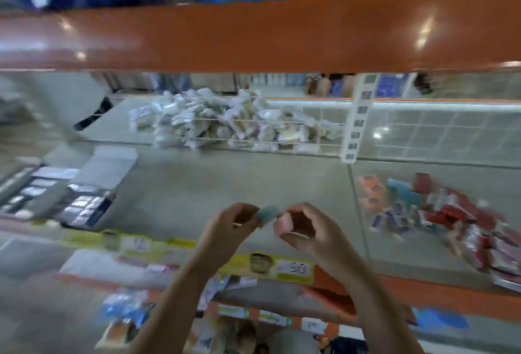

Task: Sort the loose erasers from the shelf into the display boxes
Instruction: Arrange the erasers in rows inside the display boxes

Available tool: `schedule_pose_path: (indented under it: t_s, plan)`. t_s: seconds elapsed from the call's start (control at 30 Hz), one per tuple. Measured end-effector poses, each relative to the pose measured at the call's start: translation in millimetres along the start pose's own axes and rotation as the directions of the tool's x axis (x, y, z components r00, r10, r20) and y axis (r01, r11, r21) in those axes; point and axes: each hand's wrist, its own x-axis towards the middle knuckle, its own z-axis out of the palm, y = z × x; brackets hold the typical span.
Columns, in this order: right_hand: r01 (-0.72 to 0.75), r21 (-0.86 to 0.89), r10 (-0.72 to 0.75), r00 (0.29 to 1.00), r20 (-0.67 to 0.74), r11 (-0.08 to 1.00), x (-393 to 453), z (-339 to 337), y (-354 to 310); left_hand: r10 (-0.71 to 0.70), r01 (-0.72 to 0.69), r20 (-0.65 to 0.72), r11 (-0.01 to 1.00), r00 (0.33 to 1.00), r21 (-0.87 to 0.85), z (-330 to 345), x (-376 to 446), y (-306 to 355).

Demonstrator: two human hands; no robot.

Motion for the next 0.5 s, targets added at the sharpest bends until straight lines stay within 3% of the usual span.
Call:
schedule_pose_path:
  t_s: [0.17, 0.37, 0.5]
  plan:
    - [0.007, 0.152, -0.024, 0.994, 0.110, 0.988, 12, 94, -28, -0.136, 0.103, -0.177, 0.978, 0.975, -0.181, -90, -54, -32]
    - [-0.010, 0.255, -0.051, 0.971, 0.233, 0.967, 19, 212, -64, -0.197, 0.111, -0.282, 0.950, 0.939, -0.293, -196, -117, -75]
    - [-0.022, 0.276, -0.048, 0.968, 0.245, 0.961, 31, 280, -85, -0.265, 0.137, -0.320, 0.919, 0.910, -0.370, -252, -142, -109]
